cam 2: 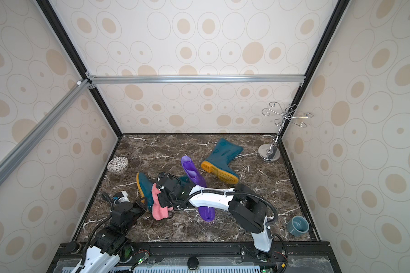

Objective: Wipe the rubber boots with a cloth
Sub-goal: Wipe the dirt off the rubber boot.

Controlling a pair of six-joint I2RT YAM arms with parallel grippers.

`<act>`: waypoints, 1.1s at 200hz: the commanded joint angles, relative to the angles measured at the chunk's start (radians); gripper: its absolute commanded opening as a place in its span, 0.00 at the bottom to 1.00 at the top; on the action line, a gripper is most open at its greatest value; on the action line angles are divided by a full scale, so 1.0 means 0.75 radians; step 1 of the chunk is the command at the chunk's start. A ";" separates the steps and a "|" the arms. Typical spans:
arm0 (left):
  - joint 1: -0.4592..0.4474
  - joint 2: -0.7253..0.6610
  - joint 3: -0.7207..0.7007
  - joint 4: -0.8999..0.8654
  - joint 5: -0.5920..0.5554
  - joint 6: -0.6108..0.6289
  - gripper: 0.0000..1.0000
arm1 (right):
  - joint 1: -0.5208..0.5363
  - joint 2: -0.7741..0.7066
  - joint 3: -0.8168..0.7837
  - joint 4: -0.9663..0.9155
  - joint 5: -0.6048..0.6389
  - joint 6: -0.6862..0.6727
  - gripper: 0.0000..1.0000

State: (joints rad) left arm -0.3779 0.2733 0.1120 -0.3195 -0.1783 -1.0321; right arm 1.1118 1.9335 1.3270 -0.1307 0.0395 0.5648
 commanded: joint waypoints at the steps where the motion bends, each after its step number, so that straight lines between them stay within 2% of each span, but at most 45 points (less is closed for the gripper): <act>1: -0.003 -0.014 -0.111 -0.108 -0.032 -0.029 0.00 | 0.076 -0.024 -0.086 0.108 -0.094 0.010 0.00; 52: -0.001 -0.002 -0.071 -0.170 0.022 -0.094 0.00 | 0.170 -0.173 -0.337 0.372 -0.262 0.015 0.00; 79: -0.003 -0.053 -0.071 -0.181 0.068 -0.158 0.00 | 0.191 -0.093 -0.261 0.363 -0.368 -0.043 0.00; 118: -0.003 -0.059 -0.055 -0.198 0.086 -0.169 0.00 | 0.200 0.064 -0.100 0.470 -0.418 -0.039 0.00; 156: -0.004 -0.072 -0.053 -0.212 0.075 -0.171 0.00 | 0.198 0.102 -0.057 0.467 -0.181 0.028 0.00; 184: -0.004 -0.065 -0.047 -0.226 0.056 -0.168 0.00 | 0.198 0.009 -0.186 0.455 0.078 0.069 0.00; 220: -0.003 -0.066 -0.037 -0.237 0.031 -0.165 0.00 | 0.190 -0.076 -0.230 0.236 0.365 0.062 0.00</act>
State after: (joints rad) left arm -0.3779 0.2382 0.1215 -0.3550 -0.1436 -1.1233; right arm 1.2694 1.9331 1.1725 0.1452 0.0704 0.5793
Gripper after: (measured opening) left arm 0.319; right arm 0.057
